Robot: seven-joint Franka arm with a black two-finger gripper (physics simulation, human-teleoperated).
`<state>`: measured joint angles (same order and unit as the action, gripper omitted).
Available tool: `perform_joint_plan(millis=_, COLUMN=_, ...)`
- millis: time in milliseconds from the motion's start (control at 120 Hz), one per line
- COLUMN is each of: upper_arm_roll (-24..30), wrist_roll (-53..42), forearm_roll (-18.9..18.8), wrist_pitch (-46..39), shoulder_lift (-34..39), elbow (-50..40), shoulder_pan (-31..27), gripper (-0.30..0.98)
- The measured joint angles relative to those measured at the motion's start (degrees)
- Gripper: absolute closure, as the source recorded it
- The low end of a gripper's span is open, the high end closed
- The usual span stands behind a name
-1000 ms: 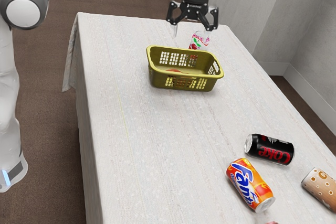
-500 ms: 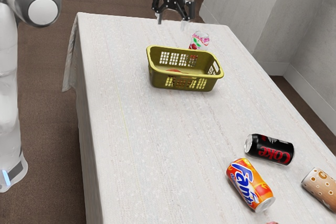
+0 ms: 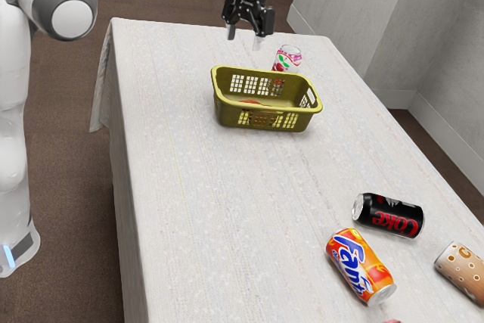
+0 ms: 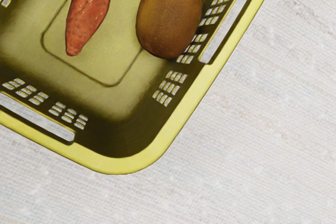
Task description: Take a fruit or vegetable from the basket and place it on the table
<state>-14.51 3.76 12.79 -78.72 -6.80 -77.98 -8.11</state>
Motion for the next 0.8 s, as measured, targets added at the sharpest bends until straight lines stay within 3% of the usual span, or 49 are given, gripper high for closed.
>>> perform_joint_plan(millis=800, upper_arm_roll=0.59, wrist_roll=-11.87, forearm_roll=2.81, wrist_pitch=-0.35, shoulder_lift=-6.36, elbow=0.00, shoulder_pan=0.65, gripper=0.00)
